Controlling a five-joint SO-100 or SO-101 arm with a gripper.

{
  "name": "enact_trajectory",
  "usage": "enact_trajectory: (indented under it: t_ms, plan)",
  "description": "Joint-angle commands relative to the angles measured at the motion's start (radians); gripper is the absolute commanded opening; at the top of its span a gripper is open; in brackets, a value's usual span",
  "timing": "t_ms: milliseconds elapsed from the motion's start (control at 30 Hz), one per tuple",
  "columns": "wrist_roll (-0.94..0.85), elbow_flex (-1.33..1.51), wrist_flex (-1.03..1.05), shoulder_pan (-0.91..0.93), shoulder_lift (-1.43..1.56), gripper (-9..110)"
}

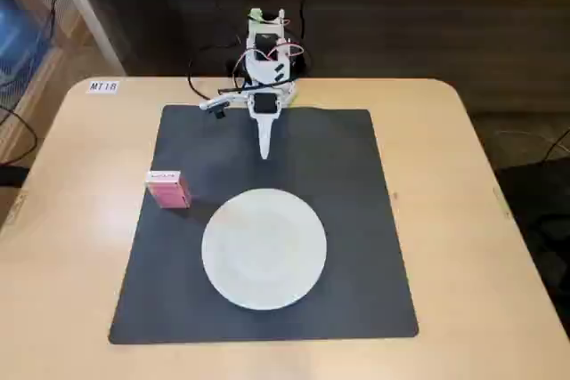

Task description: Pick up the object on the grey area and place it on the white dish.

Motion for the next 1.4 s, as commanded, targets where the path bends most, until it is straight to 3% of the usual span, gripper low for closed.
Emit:
enact_trajectory:
  t_ms: [0,333,533,733,900,1100,1367]
  plan:
    - [0.044,0.078,-0.094,-0.003,0.023,0]
    - [0.041,0.072,-0.087,-0.003,0.023,0]
    - [-0.028,-0.23,0.063,0.017,-0.008,0]
    - [-0.118,-0.595,0.067,0.031,-0.325,0]
    - [-0.158,-0.808,0.101,0.147,-0.502,0]
    - [-0.27,-1.104,0.238,0.333,-0.807,0]
    - [-0.331,-1.586,0.505,0.405,-1.281,0]
